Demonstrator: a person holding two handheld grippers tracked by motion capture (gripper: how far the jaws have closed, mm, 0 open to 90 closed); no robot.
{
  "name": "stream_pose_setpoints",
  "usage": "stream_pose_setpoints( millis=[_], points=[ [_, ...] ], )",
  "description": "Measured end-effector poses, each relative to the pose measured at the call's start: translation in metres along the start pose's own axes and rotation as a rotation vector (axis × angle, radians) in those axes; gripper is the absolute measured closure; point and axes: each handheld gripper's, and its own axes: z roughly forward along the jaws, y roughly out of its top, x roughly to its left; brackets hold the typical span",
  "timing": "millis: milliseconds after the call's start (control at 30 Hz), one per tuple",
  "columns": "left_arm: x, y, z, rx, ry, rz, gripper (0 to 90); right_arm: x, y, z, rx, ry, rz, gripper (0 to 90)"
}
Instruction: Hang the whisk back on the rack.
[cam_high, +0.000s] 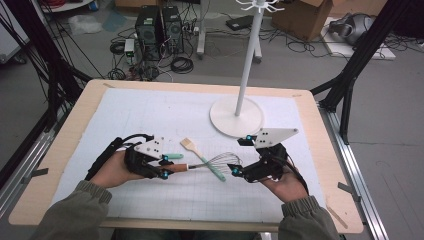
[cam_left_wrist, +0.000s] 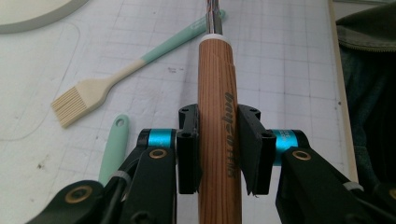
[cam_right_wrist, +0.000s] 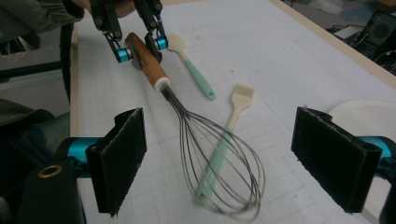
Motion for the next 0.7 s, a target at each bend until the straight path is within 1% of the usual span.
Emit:
stream_pose_setpoints(
  millis=[33, 267, 333, 400, 533, 667, 700],
  points=[
    [0.0, 0.002, 0.001, 0.004, -0.004, 0.009, 70.4, 0.001, 0.002, 0.002, 0.003, 0.007, 0.0, 16.8],
    [-0.002, 0.015, 0.007, 0.016, -0.01, 0.028, 70.4, 0.006, 0.011, 0.011, 0.036, 0.055, -0.03, 17.3],
    [-0.002, 0.018, 0.009, 0.01, -0.012, 0.023, 70.4, 0.008, 0.013, 0.013, 0.047, 0.064, -0.041, 17.3],
    [-0.002, 0.02, 0.01, 0.017, -0.017, 0.028, 70.4, 0.009, 0.015, 0.014, 0.052, 0.073, -0.043, 17.3],
    [-0.002, 0.022, 0.014, 0.025, -0.018, 0.024, 70.4, 0.01, 0.018, 0.018, 0.065, 0.088, -0.053, 17.3],
    [-0.003, 0.028, 0.017, 0.026, -0.022, 0.037, 70.4, 0.013, 0.02, 0.023, 0.088, 0.11, -0.067, 17.3],
    [-0.004, 0.029, 0.018, 0.024, -0.025, 0.036, 70.4, 0.013, 0.021, 0.024, 0.097, 0.119, -0.071, 17.3]
  ],
)
